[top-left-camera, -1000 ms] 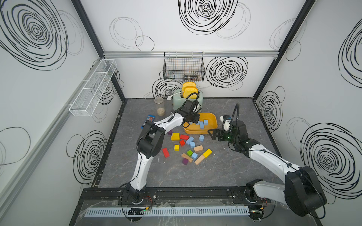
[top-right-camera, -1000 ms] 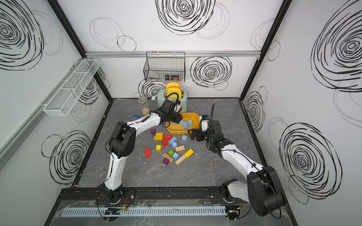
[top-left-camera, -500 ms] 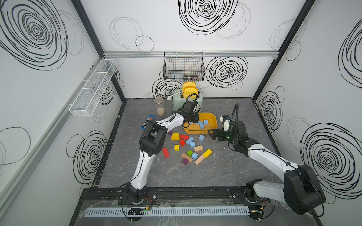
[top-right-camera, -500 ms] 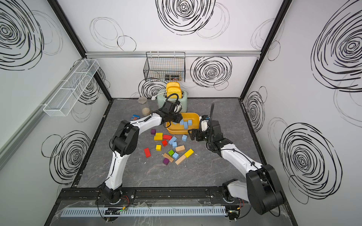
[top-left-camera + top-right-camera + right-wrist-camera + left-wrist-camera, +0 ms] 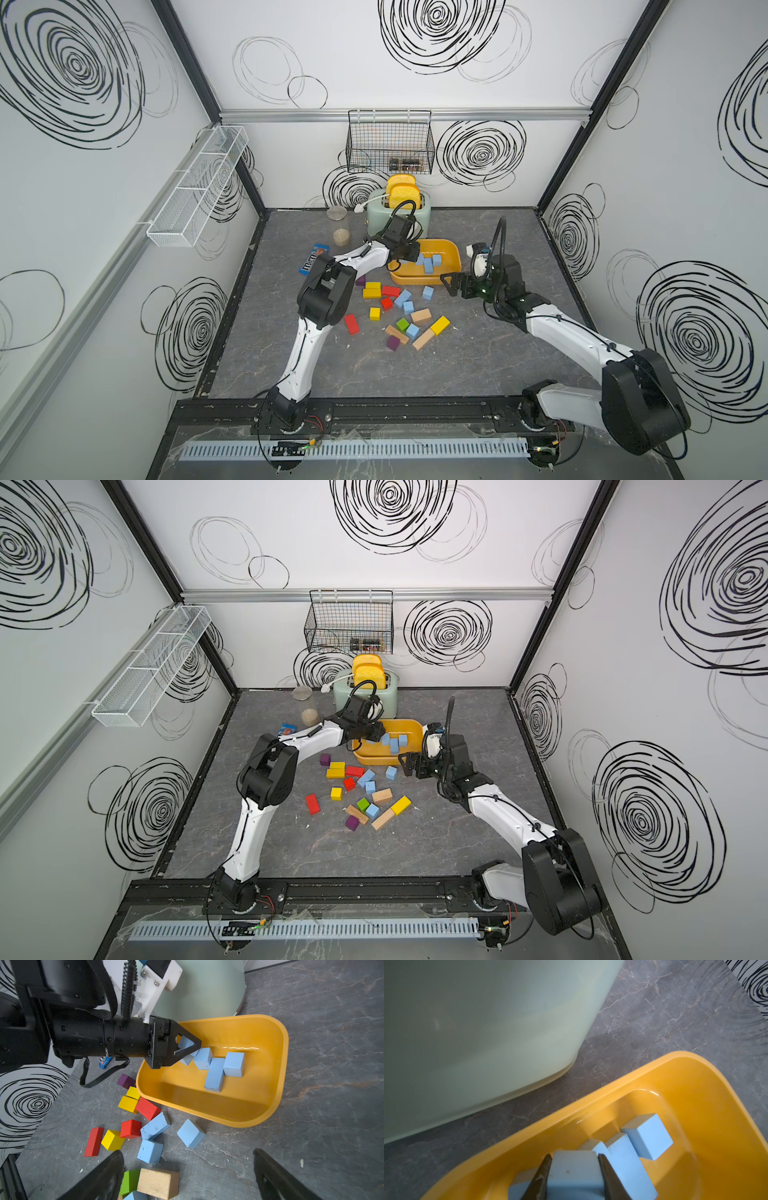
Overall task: Pick out the blue building blocks
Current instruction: Place the building block in the storage box.
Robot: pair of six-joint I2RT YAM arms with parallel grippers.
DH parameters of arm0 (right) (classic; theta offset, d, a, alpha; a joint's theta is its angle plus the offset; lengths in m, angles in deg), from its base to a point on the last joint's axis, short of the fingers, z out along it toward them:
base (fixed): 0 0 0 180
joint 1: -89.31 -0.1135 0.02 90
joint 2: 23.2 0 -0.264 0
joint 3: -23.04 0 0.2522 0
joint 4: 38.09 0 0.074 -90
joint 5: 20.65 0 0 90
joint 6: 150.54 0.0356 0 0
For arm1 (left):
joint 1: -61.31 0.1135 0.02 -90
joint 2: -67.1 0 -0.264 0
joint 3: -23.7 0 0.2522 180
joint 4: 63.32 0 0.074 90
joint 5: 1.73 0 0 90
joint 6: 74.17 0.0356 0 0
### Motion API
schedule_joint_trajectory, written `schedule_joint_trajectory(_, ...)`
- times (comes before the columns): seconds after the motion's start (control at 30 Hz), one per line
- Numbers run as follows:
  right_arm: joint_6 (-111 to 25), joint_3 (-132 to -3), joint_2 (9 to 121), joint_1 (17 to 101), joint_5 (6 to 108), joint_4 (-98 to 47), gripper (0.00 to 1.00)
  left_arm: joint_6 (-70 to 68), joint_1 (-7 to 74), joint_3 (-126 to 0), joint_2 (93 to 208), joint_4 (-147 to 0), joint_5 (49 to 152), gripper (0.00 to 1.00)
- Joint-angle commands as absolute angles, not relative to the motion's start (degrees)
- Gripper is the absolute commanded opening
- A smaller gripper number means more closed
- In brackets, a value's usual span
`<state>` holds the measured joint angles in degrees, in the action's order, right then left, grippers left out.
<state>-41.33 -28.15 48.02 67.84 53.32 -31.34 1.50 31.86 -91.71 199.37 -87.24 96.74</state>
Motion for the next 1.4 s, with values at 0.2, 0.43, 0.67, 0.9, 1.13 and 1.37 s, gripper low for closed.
schedule_joint_trajectory(0.2,-42.0,-29.7,48.4,68.0,53.4,-32.5,0.98,1.6,32.6,-94.2,200.5,-89.0,94.0,0.00)
schedule_joint_trajectory(0.43,-42.0,-29.6,48.3,68.0,53.4,-32.8,0.98,2.4,32.5,-94.5,200.1,-90.9,93.5,0.00)
schedule_joint_trajectory(0.67,-42.1,-29.3,48.0,67.9,53.4,-32.7,0.98,3.7,32.2,-94.8,200.4,-92.6,91.1,0.11)
schedule_joint_trajectory(0.9,-42.1,-29.1,47.8,67.9,53.6,-32.8,0.98,3.0,32.0,-95.2,201.0,-93.3,91.2,0.27)
schedule_joint_trajectory(1.13,-42.0,-29.0,47.8,67.9,53.6,-32.8,0.98,2.7,32.0,-95.2,200.6,-93.9,91.4,0.40)
schedule_joint_trajectory(1.37,-42.1,-29.0,47.7,67.9,53.4,-32.8,0.98,1.2,32.0,-95.4,200.0,-93.7,92.4,0.46)
